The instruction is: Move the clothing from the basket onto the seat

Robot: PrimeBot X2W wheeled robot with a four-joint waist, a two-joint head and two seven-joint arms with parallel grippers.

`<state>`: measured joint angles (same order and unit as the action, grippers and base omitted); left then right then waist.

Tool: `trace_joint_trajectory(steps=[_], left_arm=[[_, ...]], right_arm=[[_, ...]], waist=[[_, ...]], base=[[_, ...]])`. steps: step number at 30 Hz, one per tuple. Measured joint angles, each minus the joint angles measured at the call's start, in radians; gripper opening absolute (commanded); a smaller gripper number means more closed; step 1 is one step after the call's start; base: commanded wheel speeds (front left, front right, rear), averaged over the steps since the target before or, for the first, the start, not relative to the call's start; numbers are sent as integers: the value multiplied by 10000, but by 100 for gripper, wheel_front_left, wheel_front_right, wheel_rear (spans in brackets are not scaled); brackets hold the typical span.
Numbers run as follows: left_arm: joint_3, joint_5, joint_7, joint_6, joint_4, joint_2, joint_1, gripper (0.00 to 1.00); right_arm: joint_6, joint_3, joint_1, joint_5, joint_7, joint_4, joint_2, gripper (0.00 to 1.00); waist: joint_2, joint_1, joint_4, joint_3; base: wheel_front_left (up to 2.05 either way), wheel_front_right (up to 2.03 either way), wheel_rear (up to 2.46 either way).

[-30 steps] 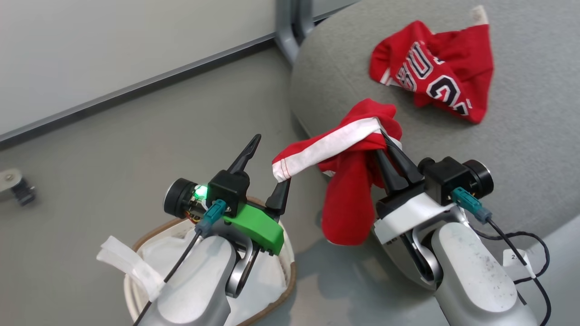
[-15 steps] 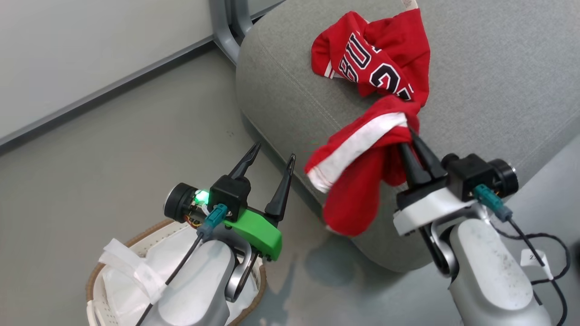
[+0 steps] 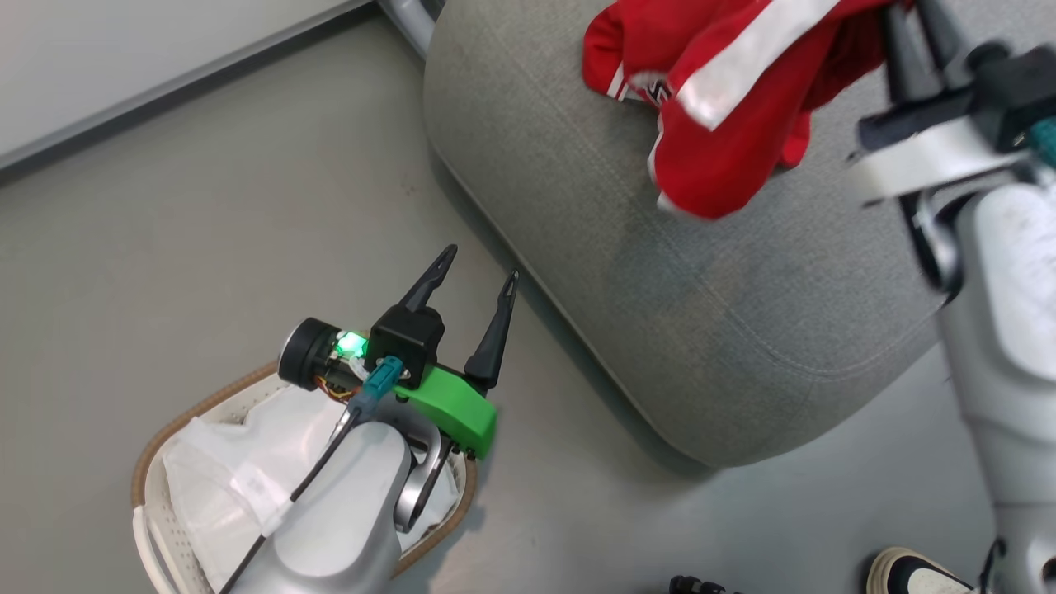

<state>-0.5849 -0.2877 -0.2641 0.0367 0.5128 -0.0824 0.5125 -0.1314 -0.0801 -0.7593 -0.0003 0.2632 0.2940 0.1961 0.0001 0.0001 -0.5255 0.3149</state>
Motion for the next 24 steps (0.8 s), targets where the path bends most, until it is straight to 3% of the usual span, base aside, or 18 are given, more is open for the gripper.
trace_joint_trajectory(steps=[13, 24], left_arm=[[-136, 286, 2, 29, 79, -150, 810, 100], [-276, 362, 35, 25, 77, -222, 1359, 100]], right_arm=[[0, 1398, -2778, -779, 2, 1925, 1758, 0], [0, 2859, -2967, -1517, 0, 3563, 1797, 0]], waist=[[0, 0, 784, 1317], [0, 1, 1492, 2386]], base=[[0, 0, 0], [0, 0, 0]])
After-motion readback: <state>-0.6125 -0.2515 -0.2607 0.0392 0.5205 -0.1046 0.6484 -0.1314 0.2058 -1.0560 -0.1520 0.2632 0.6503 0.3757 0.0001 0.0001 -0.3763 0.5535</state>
